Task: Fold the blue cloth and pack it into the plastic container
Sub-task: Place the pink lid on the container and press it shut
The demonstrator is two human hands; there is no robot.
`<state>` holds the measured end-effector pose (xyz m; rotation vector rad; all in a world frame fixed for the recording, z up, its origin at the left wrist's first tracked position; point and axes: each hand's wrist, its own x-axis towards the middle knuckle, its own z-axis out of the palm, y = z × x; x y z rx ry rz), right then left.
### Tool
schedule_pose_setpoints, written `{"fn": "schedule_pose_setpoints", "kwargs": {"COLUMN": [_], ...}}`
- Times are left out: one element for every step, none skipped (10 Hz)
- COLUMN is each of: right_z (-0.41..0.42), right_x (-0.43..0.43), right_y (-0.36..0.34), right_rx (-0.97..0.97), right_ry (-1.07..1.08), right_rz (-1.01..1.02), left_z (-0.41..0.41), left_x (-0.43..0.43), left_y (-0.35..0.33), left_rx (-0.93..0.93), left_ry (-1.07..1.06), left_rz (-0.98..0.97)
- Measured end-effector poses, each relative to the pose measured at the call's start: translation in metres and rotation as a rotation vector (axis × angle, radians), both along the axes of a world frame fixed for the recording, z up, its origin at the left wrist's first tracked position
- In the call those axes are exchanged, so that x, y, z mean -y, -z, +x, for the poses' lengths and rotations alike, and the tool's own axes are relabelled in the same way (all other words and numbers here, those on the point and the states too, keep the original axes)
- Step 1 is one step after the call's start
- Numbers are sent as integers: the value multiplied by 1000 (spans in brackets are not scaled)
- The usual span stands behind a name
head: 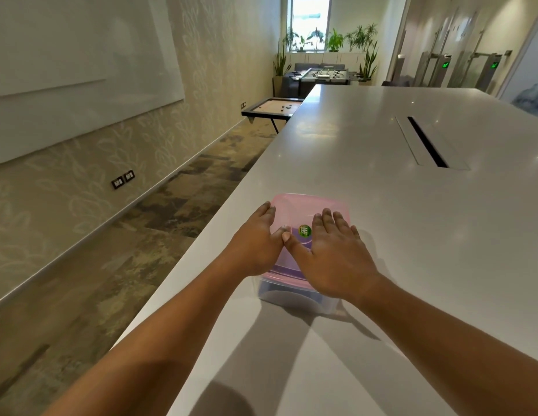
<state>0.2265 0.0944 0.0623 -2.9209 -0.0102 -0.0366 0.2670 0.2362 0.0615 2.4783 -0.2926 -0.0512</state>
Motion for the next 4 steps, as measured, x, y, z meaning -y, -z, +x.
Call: {"fn": "schedule_pose_setpoints", "kwargs": {"right_z": [-2, -1, -3, -15], "right_x": [1, 1, 1, 10], "right_y": [-2, -4, -10, -16], "right_rx": [13, 31, 48, 148], "right_ry": [0, 6, -8, -17], "right_rz": [23, 71, 169, 235], "left_z": [-3, -8, -17, -25], "left_x": [1, 2, 1, 1], "left_y": [-2, -5, -10, -20], "left_rx": [21, 38, 125, 268], "left_ry": [-26, -142, -270, -327], "left_rz": [-9, -104, -94, -51]}}
